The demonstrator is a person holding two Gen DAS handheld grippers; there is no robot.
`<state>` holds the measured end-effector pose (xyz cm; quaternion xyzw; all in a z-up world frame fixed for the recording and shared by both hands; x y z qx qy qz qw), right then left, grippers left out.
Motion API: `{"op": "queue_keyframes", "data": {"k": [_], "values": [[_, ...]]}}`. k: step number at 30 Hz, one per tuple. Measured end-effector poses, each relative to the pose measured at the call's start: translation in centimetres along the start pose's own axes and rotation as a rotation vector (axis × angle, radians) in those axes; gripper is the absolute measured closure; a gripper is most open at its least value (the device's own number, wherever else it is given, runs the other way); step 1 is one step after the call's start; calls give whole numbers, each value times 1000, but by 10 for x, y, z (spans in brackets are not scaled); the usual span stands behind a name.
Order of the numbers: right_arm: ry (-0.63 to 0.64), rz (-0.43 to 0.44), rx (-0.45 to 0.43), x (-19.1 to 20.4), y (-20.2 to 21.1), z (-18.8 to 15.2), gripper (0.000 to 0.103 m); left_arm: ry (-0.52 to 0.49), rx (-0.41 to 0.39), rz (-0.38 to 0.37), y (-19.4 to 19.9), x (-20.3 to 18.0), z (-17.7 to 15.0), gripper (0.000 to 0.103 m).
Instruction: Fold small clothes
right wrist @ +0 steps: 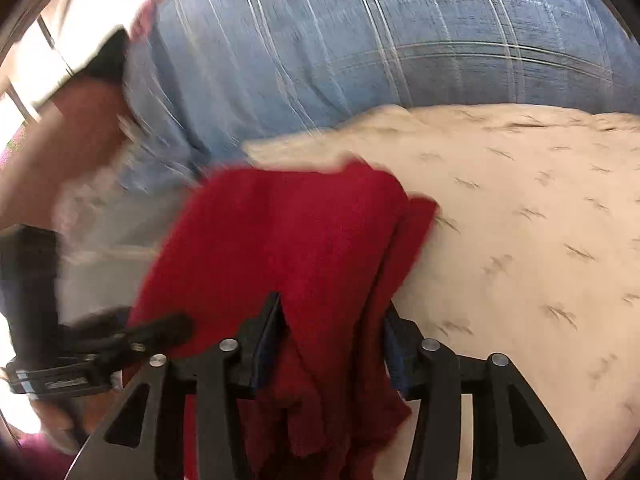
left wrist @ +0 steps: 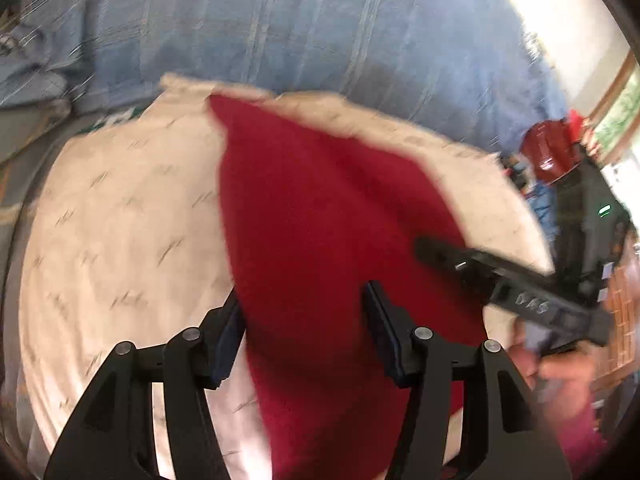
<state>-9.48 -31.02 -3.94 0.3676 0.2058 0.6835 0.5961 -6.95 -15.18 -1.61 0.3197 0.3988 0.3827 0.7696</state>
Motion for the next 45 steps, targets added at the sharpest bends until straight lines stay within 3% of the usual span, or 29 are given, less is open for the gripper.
{"op": "queue_keyframes", "data": {"k": [6, 8, 11, 15, 18, 22, 27, 45], "values": [[150, -135, -176, 37, 64, 11, 53, -1, -134, 108, 19, 11, -3, 30], [208, -126, -198, 54, 72, 13, 70, 10, -185, 155, 25, 16, -2, 27], [276, -105, -143, 71, 53, 4, 79, 27, -195, 173, 24, 19, -4, 27], [295, -248, -37, 46, 14, -19, 79, 27, -228, 191, 29, 23, -5, 27], [234, -208, -61, 36, 13, -18, 78, 31, -253, 204, 36, 26, -4, 27], [229, -212, -70, 40, 23, -16, 73, 30, -305, 221, 49, 25, -2, 27], [164, -176, -126, 50, 45, -18, 52, 1, -334, 254, 57, 21, -5, 27], [168, -193, -171, 66, 72, -26, 39, -38, -398, 247, 87, 5, -11, 26]]}}
Point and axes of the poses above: each gripper's, at about its wrist camera, not at the fingertips, and y roughly against the way its jaws point, x to its left, z to its top, the point moved 8 cm from there along -y, roughly the way its jaws point, and after that the axes turned 7 degrees about y, right-handed, at the moved point
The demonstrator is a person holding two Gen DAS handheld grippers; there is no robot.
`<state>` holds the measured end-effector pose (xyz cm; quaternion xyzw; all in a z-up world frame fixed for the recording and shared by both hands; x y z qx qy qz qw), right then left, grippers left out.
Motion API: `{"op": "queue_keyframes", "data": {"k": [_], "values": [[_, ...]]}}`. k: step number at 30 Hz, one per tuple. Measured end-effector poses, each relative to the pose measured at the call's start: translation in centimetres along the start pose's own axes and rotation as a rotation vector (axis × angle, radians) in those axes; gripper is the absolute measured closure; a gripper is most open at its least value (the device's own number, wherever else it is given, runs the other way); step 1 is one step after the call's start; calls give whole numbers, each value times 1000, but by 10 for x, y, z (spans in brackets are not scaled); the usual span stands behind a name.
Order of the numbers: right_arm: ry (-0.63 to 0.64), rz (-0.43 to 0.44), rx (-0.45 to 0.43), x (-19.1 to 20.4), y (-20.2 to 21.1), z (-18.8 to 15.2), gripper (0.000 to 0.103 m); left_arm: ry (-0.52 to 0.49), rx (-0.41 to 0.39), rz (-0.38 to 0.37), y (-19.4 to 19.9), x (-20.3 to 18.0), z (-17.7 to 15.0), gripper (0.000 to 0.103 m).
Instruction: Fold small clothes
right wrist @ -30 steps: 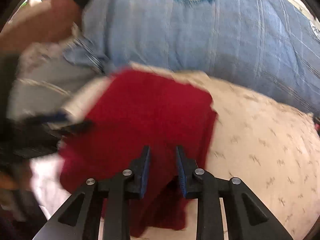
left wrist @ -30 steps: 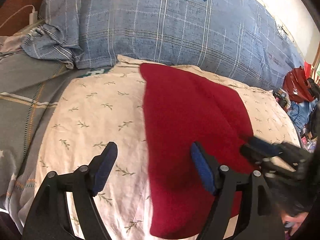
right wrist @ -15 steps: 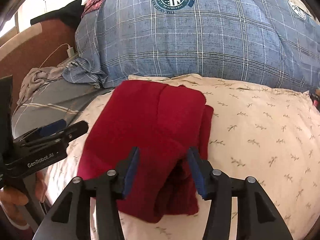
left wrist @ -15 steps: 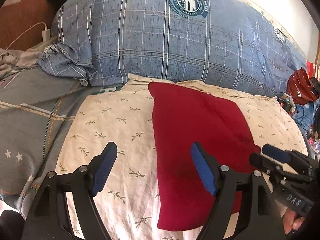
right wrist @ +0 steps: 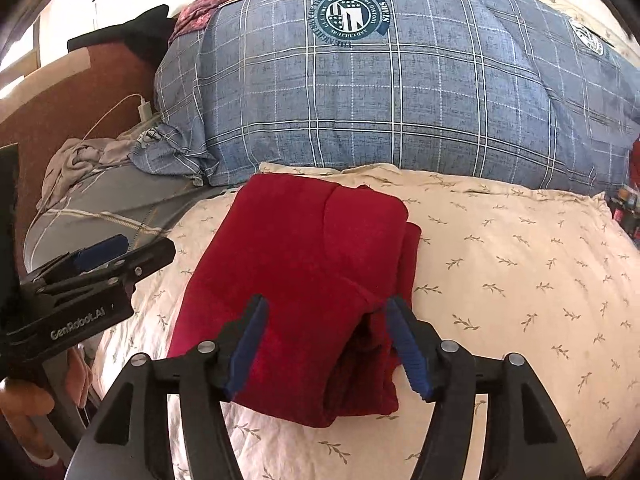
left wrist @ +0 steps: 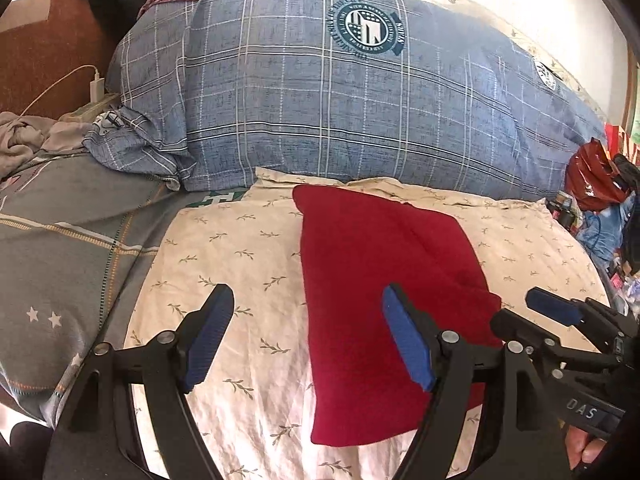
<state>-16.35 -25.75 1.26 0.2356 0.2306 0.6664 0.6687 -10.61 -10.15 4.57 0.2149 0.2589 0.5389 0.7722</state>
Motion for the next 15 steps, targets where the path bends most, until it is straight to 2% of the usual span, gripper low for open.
{"op": "queue_keyframes", "data": {"k": [10, 15], "values": [[-3, -8, 1, 1, -3, 2, 31, -2, -15, 16, 1, 0, 1, 26], [-14, -14, 16, 1, -8, -2, 30, -4, -13, 20, -1, 1, -1, 26]]}}
Point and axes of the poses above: each gripper's, at about its wrist camera, not at the fingertips, and y roughly against the way its jaws point, x to its left, z to its top, the point moved 8 cm from there along -y, roughly the way its jaws point, and after that the axes turned 7 degrees about y, right-handed, at the moved point
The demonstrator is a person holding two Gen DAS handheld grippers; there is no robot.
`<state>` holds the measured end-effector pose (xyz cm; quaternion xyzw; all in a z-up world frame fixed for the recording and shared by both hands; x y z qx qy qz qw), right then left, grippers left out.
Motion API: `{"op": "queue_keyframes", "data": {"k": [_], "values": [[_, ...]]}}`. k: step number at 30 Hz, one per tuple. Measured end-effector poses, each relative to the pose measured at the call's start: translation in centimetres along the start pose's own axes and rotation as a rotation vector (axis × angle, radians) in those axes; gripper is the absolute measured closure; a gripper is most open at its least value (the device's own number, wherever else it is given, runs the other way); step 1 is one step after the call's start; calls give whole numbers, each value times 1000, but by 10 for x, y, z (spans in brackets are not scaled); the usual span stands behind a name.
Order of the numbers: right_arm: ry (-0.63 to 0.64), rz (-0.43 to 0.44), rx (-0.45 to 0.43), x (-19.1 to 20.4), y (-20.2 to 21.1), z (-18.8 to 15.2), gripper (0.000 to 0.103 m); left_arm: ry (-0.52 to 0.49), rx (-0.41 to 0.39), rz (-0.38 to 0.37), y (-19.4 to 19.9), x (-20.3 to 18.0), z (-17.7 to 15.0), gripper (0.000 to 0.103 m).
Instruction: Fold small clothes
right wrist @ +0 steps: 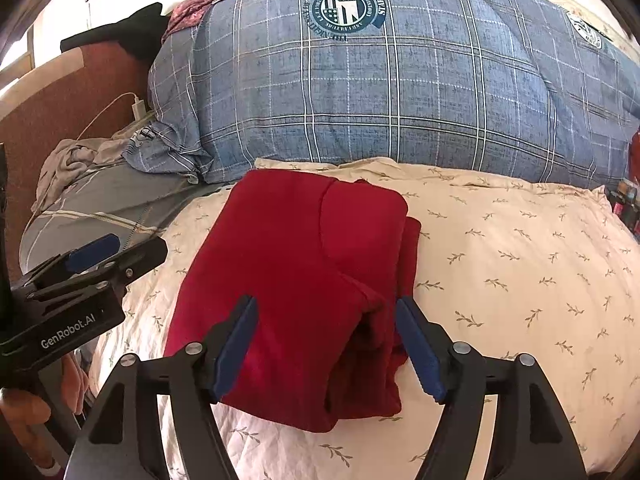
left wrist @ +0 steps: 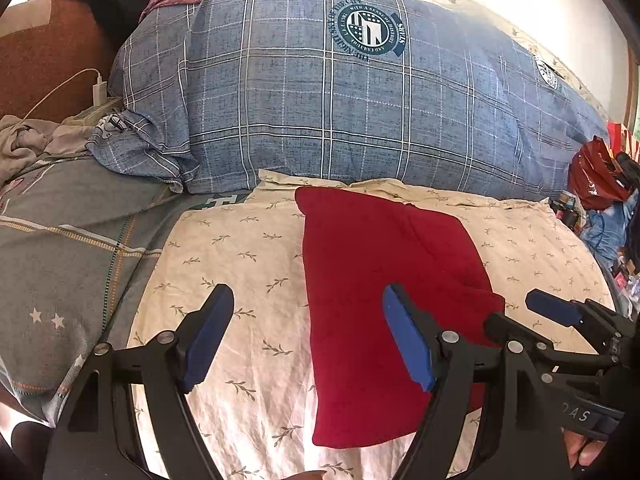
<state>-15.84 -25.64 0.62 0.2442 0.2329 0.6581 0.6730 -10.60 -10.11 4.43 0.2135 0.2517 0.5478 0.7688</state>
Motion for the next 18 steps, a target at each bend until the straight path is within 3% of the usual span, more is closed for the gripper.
{"op": "queue_keyframes", "data": {"k": [18], "values": [[5, 3, 19, 2, -12, -1, 30, -8, 18, 12, -8, 3, -3, 26]]}}
Point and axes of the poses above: each gripper's, at about its wrist camera, not at the fingertips, and y roughly against the way its jaws point, x to its left, z to its top, the point moved 8 cm from there along -y, roughly the way its jaws point, and after that the axes turned 7 degrees about y, right-handed, at the moved point
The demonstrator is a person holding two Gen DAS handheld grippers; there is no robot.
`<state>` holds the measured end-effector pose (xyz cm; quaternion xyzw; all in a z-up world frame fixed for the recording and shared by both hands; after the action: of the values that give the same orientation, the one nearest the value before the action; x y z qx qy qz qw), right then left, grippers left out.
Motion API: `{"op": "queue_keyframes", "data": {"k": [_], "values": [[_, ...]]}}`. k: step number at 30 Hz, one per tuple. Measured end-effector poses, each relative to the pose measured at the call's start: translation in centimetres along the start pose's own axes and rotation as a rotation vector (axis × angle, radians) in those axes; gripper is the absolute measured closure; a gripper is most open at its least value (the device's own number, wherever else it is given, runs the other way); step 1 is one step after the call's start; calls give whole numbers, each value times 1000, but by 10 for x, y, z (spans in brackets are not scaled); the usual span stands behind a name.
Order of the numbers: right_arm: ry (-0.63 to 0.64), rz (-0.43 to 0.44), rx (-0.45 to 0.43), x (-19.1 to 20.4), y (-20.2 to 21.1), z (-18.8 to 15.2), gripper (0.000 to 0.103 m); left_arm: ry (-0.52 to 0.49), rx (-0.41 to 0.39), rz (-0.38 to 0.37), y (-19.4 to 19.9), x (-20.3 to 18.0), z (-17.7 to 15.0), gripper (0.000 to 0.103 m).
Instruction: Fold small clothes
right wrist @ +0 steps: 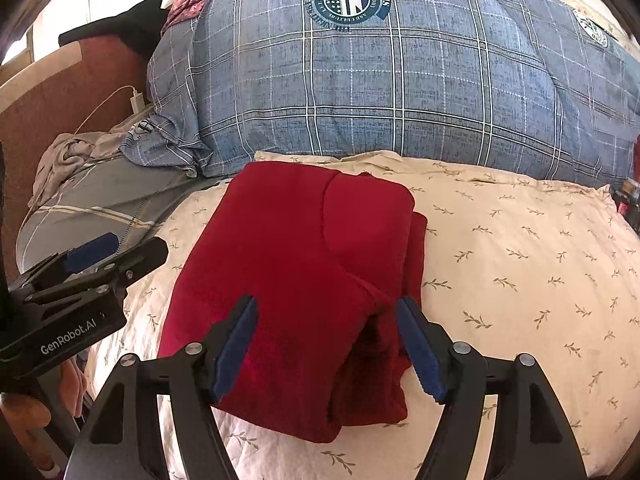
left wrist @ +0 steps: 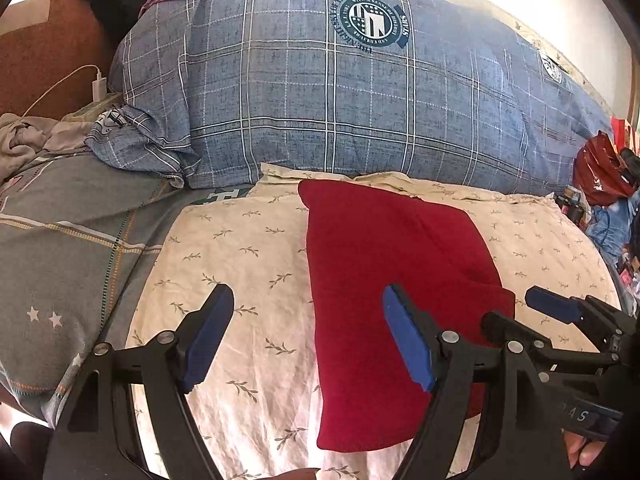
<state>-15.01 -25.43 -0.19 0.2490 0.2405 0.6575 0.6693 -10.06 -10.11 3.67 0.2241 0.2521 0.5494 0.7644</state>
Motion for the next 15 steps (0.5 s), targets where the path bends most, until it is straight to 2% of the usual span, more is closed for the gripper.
{"op": "queue_keyframes", "data": {"k": [15], "values": [[8, -5, 21, 1, -7, -2, 30, 1, 9, -3, -3, 1, -3, 26]]}}
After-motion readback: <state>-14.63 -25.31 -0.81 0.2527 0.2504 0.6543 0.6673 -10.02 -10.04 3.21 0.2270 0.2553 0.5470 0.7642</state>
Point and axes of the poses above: each gripper's, at about its wrist camera, not at the fingertips, and y roughly against the way its jaws point, x to its left, z to its top, the point moved 8 cm from there along -y, roughly the way its jaws point, and after that the axes turned 7 degrees about y, right-handed, at the moved point
